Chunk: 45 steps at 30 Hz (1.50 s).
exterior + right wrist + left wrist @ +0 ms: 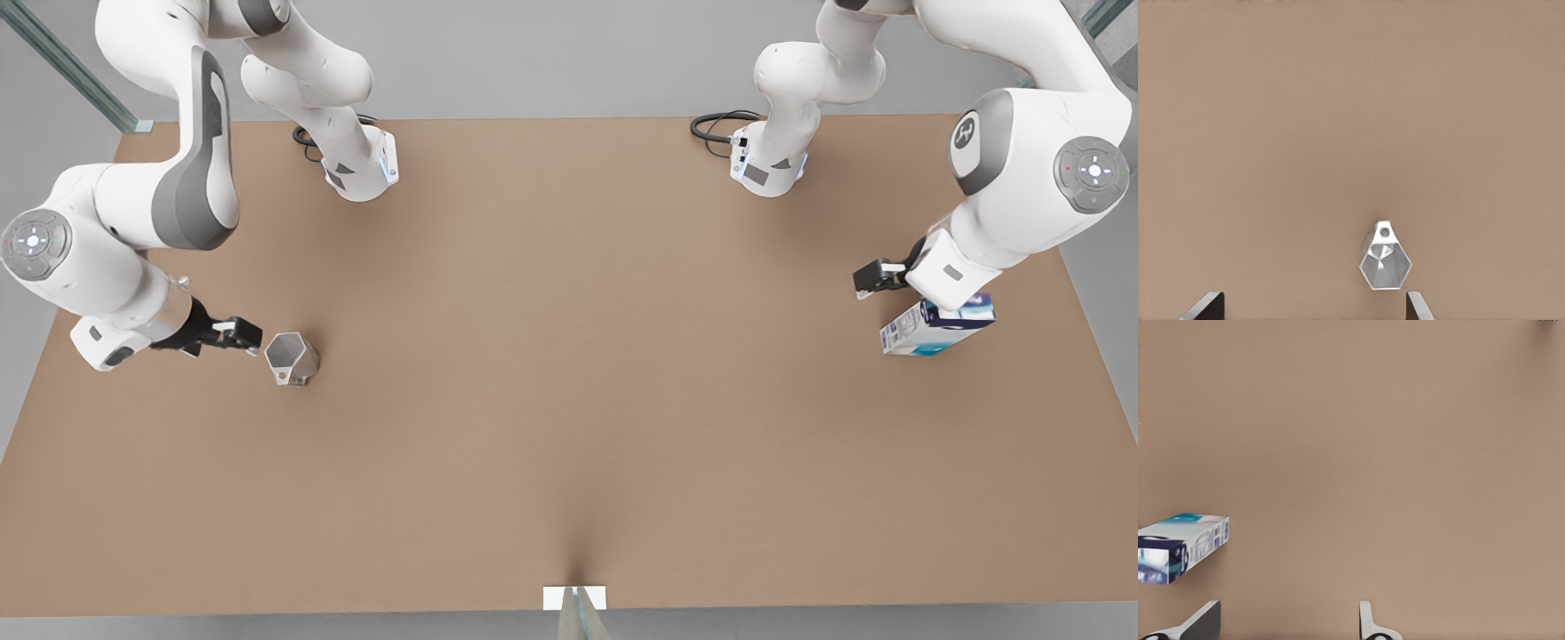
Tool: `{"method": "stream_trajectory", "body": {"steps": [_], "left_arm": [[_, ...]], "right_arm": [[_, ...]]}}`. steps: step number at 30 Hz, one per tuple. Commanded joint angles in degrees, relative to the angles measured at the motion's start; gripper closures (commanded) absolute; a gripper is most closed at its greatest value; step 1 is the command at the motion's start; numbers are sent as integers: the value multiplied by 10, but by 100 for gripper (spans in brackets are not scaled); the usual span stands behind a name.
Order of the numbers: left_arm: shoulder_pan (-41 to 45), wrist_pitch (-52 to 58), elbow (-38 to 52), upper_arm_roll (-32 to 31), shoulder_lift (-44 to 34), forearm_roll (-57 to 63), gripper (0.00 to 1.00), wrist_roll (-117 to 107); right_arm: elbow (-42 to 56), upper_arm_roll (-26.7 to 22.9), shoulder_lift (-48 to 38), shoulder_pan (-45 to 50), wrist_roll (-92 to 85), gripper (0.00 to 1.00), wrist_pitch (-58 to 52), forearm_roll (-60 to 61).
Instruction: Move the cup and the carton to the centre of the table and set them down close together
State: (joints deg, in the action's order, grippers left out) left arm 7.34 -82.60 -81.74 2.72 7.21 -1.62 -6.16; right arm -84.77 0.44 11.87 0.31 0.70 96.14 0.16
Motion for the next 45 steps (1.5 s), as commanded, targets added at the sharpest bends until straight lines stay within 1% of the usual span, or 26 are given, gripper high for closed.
{"method": "stream_trajectory", "body": {"steps": [1,2,4,9,12,14,17,19,23,24,25,28,29,30,32,34,35,36,40,43,45], "left_arm": [[0,0,0,0,0,0,0,0],[0,0,0,0,0,0,0,6],[0,1,-1,0,0,0,0,2],[0,0,-30,2,0,2,0,1],[0,0,-34,2,0,1,0,1],[0,0,-34,2,0,1,0,0],[0,6,-38,2,2,1,0,0],[-1,7,-38,2,1,1,0,0],[-1,3,-53,3,-6,1,0,-1],[-1,2,-53,3,-6,1,0,-1],[-1,2,-53,3,-5,1,0,-1],[-1,1,-61,6,-6,2,0,-1],[-1,1,-61,6,-6,2,0,-1],[-1,1,-61,6,-6,2,0,-1],[-1,1,-61,6,-6,2,0,-1],[-1,1,-61,6,-6,2,0,-1],[-1,1,-64,6,-6,2,0,-2],[-1,1,-69,11,-11,2,0,-2],[-1,1,-72,11,-10,2,0,-10],[-1,1,-72,11,-9,2,0,-10],[-1,1,-72,11,-9,2,0,-10]], "right_arm": [[0,0,0,1,0,0,1,0],[0,2,-1,1,0,0,0,0],[-5,21,-2,1,1,0,-8,-1],[-116,22,-18,8,0,0,24,3],[-179,58,-40,8,23,0,33,3],[-216,90,-52,8,69,0,54,-3],[-275,77,-60,5,76,1,119,-60],[-276,50,-57,4,74,0,133,-65],[-277,46,-47,8,73,0,157,-64],[-279,38,-40,9,67,0,166,-61],[-289,25,-34,10,33,0,188,-45],[-291,-56,0,40,-46,0,229,12],[-291,-66,8,43,-59,0,243,13],[-304,-83,16,43,-90,0,279,17],[-313,-105,24,43,-128,0,297,42],[-313,-105,22,49,-119,0,292,43],[-311,-85,17,54,-76,0,269,43],[-308,-76,9,54,-47,0,237,43],[-306,-63,1,53,17,0,177,43],[-320,-62,3,52,30,0,181,47],[-334,-61,7,53,31,0,207,47]]}}
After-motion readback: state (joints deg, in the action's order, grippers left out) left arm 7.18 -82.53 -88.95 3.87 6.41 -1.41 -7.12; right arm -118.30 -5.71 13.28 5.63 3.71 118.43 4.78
